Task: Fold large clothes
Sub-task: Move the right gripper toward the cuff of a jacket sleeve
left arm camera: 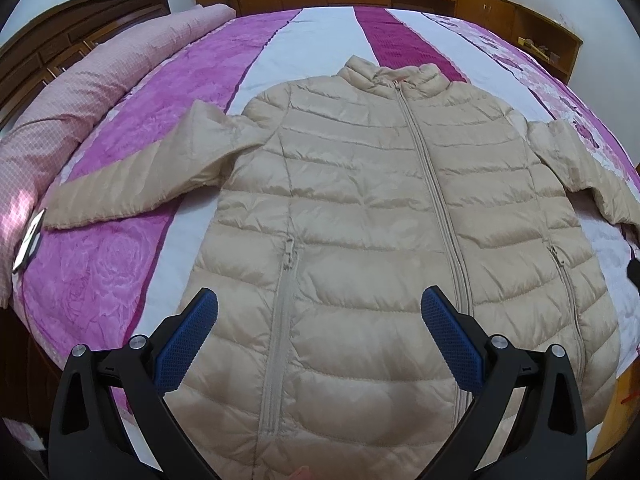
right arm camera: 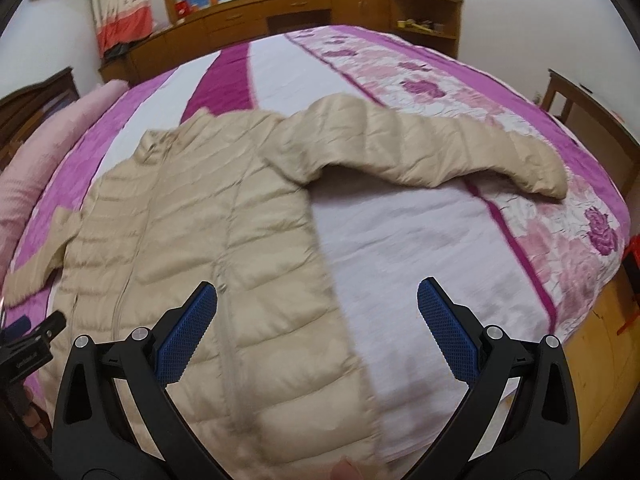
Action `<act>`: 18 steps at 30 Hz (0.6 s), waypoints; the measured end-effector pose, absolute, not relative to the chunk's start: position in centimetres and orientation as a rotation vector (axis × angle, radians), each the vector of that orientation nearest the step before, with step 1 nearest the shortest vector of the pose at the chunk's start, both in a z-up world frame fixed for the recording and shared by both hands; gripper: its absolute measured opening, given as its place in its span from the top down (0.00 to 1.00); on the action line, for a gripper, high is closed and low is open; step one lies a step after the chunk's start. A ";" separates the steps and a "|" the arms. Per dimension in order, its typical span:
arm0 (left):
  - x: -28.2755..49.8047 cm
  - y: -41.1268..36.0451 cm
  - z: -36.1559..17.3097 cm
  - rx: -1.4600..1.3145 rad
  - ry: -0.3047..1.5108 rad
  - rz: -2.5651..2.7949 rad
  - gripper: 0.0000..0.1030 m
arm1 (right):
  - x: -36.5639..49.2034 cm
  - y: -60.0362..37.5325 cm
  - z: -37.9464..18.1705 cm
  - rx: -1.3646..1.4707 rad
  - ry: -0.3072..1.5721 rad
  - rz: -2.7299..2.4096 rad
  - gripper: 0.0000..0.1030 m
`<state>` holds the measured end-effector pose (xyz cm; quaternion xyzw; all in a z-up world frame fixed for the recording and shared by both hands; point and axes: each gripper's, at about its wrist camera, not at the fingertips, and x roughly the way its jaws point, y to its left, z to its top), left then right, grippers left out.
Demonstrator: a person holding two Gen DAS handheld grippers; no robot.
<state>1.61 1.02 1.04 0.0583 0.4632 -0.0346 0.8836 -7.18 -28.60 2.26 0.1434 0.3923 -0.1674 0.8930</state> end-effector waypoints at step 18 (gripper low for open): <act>5.2 -0.5 2.2 0.132 0.968 -0.110 0.05 | -6.7 -41.5 3.7 0.356 0.718 -0.585 0.03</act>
